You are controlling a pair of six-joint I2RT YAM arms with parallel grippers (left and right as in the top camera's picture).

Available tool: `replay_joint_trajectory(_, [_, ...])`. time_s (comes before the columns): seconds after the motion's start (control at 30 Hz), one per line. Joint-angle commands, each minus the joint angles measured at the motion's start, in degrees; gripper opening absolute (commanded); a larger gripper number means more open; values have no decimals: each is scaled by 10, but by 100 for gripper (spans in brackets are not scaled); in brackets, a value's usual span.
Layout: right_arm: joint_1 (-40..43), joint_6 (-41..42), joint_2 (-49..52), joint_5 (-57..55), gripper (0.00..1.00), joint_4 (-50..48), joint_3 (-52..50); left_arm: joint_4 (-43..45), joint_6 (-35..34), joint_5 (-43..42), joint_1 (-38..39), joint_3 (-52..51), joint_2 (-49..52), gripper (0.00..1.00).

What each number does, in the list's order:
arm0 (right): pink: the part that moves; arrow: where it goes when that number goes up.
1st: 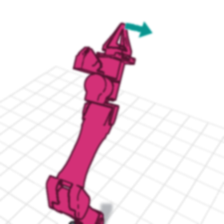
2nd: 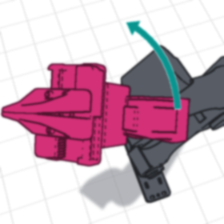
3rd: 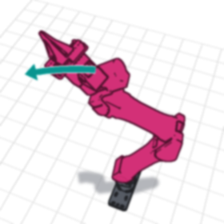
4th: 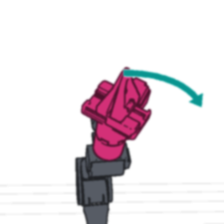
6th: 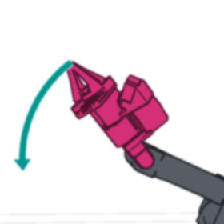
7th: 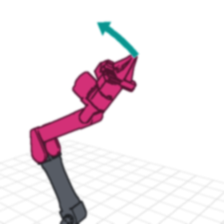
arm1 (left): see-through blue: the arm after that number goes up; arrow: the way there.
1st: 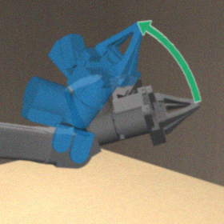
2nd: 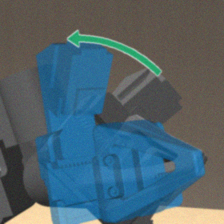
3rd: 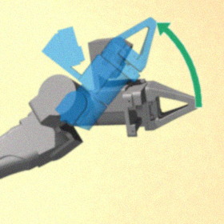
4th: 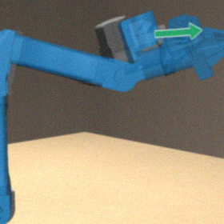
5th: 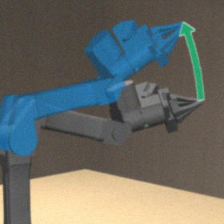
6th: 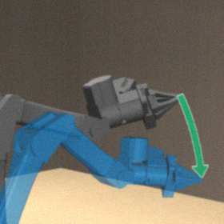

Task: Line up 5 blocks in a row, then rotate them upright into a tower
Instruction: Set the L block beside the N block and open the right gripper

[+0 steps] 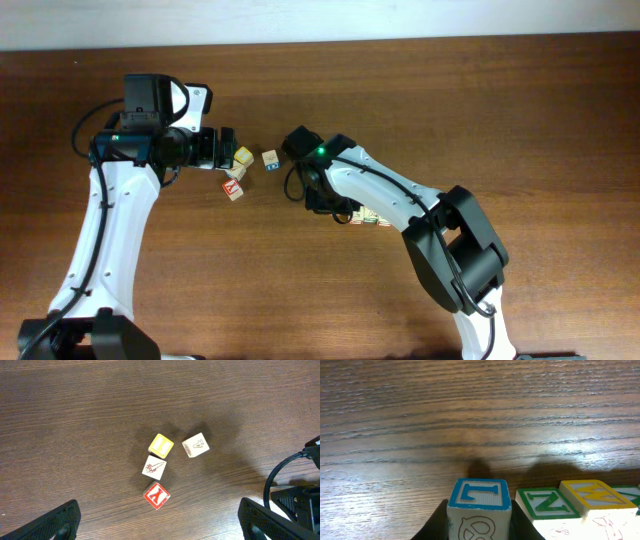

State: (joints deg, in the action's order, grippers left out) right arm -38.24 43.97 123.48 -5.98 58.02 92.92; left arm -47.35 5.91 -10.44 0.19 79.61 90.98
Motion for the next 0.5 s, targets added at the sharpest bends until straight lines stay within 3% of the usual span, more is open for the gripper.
replay_joint_trajectory(0.0, [8, 20, -3, 3, 18, 1, -14, 1, -7, 2, -3, 12, 2, 99])
replay_joint_trajectory(0.37, [8, 20, -3, 35, 18, 13, -15, 1, -7, 2, -3, 12, 2, 99])
replay_joint_trajectory(0.4, [8, 20, -3, 38, 31, 13, -15, 1, -7, 2, -3, 12, 2, 99])
replay_joint_trajectory(0.47, [8, 20, -3, 39, 43, 14, -15, 1, -7, 2, -2, 12, 2, 99])
